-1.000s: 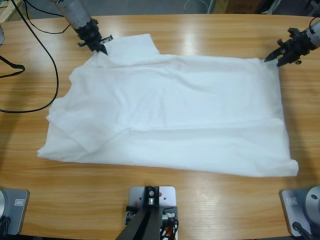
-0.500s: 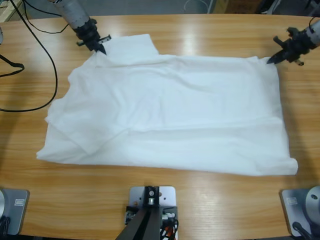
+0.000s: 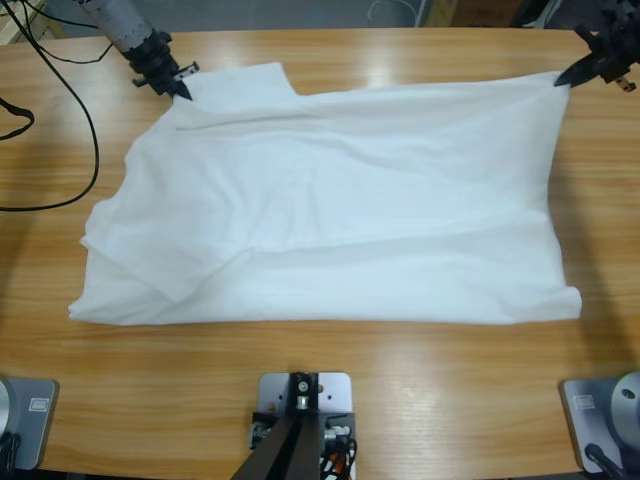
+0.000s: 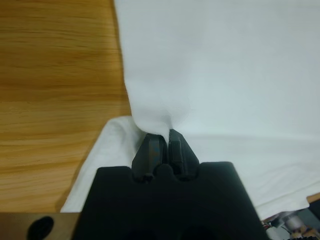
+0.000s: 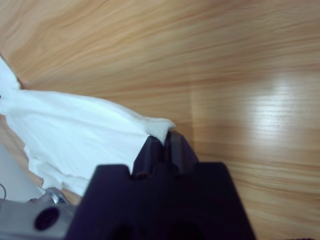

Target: Fold clothes

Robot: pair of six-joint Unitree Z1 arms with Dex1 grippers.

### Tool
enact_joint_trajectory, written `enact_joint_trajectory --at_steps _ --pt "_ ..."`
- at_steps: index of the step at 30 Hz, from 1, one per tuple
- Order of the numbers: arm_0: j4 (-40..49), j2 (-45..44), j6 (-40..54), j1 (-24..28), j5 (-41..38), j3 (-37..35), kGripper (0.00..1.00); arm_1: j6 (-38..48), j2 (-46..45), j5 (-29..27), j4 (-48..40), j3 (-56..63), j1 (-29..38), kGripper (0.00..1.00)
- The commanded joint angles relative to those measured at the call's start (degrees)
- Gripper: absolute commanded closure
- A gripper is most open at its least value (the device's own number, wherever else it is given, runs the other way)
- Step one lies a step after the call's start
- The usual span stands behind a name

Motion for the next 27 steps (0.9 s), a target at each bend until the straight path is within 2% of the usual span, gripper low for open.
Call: enact_joint_trajectory --at_steps 1,7,14,22,27 --pt "9.1 -4.3 2.5 -1.4 -2.5 -24.2 1.0 -1.6 -1.5 1.2 1.8 0.2 2.5 1.0" --pt "9.2 -9.6 2.9 -2.5 -3.0 -22.1 1.0 -2.6 -2.9 1.2 3.0 1.0 4.6 1.0" --pt "9.3 -15.3 3.2 -0.9 -2.9 -14.6 1.0 -2.7 -8.2 0.1 3.3 4.8 4.6 1.0" --pt "9.2 -21.0 5.1 3.1 -3.1 4.4 1.0 -2.6 -11.4 -0.8 3.4 9.2 4.6 1.0" --pt "9.2 -22.4 7.0 3.7 -2.9 11.3 1.0 -2.6 -12.1 -1.8 3.2 11.8 4.6 1.0"
